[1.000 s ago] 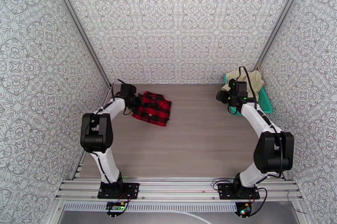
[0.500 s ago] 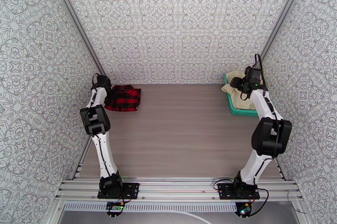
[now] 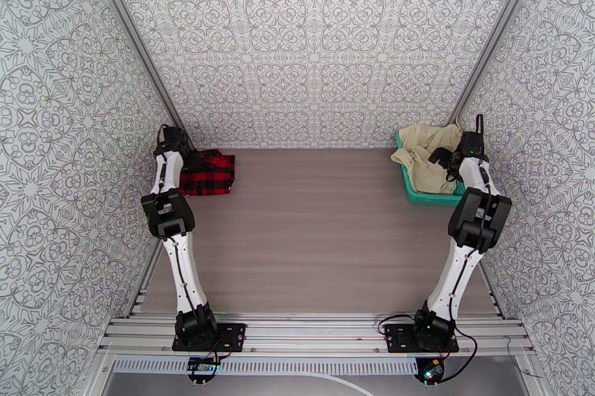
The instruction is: Fold and stack the mixed laundry pile
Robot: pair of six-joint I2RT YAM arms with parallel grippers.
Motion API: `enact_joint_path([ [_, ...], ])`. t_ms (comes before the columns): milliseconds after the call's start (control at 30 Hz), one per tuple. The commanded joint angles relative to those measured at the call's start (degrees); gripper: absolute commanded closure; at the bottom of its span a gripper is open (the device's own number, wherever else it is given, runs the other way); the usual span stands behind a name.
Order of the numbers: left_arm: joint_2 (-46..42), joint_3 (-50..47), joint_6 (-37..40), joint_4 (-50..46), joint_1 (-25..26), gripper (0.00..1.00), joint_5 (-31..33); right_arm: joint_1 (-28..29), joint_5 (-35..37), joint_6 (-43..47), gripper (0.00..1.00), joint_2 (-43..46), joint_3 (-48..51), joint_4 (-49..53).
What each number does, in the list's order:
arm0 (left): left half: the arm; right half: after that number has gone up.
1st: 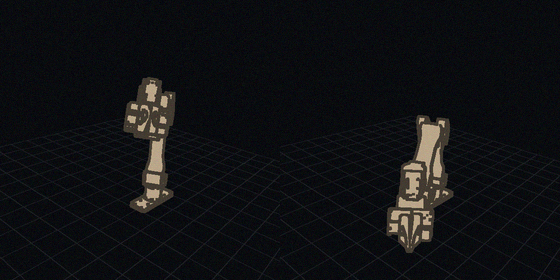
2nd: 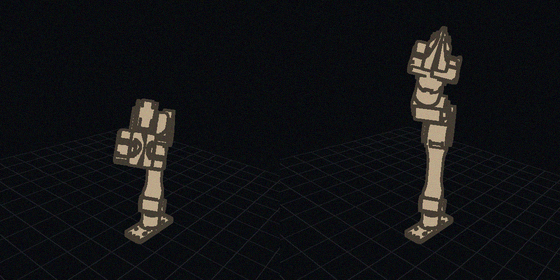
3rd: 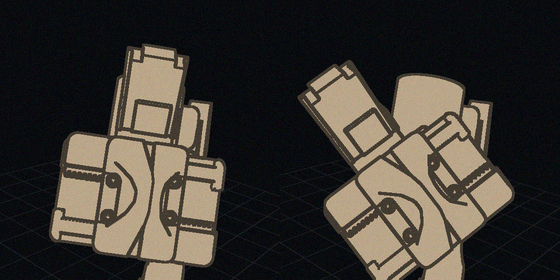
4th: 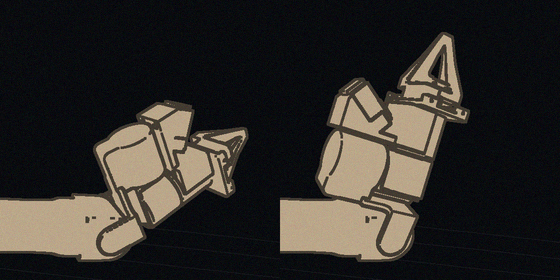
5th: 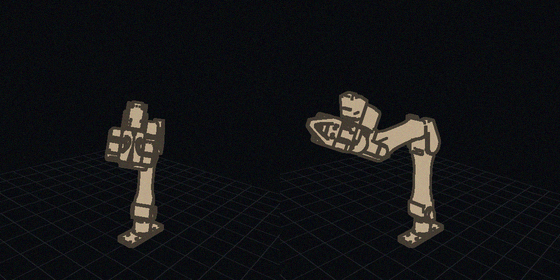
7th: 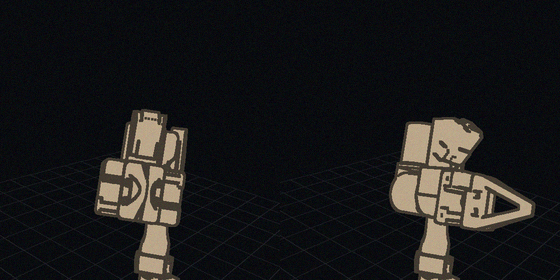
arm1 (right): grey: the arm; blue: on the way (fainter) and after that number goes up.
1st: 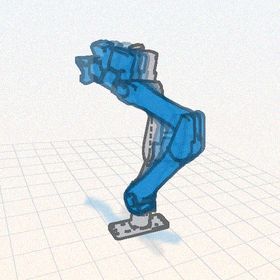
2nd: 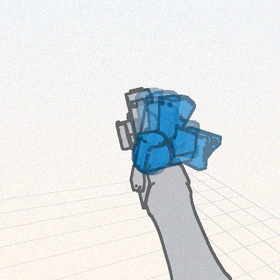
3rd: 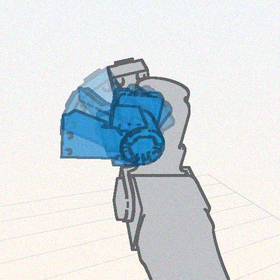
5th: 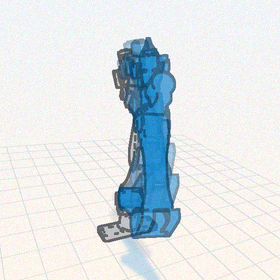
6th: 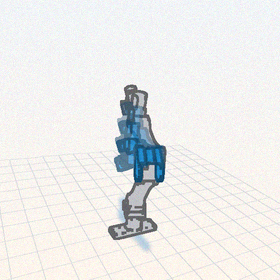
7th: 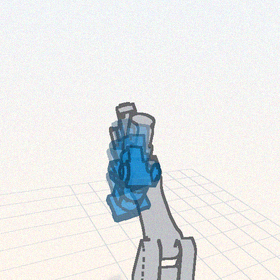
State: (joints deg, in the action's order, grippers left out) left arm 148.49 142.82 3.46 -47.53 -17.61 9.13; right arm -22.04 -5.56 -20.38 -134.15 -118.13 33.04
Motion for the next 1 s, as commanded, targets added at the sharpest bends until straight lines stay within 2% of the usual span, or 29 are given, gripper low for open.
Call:
enact_joint_path([
  [0, -7.5, 1.2, 0.4, -0.3, 2.9, 0.01, 0.0, 0.8, -4.2, -4.5, 0.01, -5.0, -5.4, 2.7],
  [133, -13.8, -0.2, -0.5, -1.7, 6.9, 0.01, -2.0, 0.9, -5.3, -6.4, 0.06, -10.2, -10.3, 4.3],
  [233, -20.1, -7.8, -3.8, 1.6, 11.0, 0.01, -3.2, 0.8, -7.6, -7.2, 0.2, -13.8, -14.2, 5.4],
  [267, -22.8, -11.3, -5.2, 3.4, 12.6, 0.01, -3.8, 0.9, -8.5, -7.2, 0.26, -14.7, -15.2, 5.7],
  [400, -32.2, -26.9, -11.0, 11.5, 18.7, 0.02, -7.7, 1.6, -11.7, -5.3, 0.64, -15.1, -17.2, 5.4],
  [500, -38.6, -39.5, -15.0, 19.3, 23.9, 0.03, -10.2, 2.5, -13.3, -3.3, 0.91, -9.8, -13.2, 1.8],
  [567, -41.3, -45.5, -16.9, 22.4, 26.7, 0.05, -11.2, 3.2, -13.6, -2.4, 1.0, -4.4, -8.0, -2.3],
  [700, -45.1, -56.1, -19.8, 28.2, 31.1, 0.11, -14.3, 5.9, -13.5, -2.3, 1.0, 12.5, 9.2, -16.2],
  [800, -46.6, -63.1, -23.3, 34.2, 32.3, 0.23, -21.9, 10.0, -12.4, -2.1, 1.0, 27.4, 24.0, -29.7],
  [867, -47.7, -66.2, -24.4, 37.1, 33.0, 0.24, -23.8, 12.9, -13.3, -1.9, 1.0, 33.4, 27.6, -32.9],
  [967, -50.5, -70.0, -25.0, 38.4, 34.4, 0.24, -25.1, 17.6, -15.4, -0.5, 1.0, 40.3, 28.5, -31.6],
])
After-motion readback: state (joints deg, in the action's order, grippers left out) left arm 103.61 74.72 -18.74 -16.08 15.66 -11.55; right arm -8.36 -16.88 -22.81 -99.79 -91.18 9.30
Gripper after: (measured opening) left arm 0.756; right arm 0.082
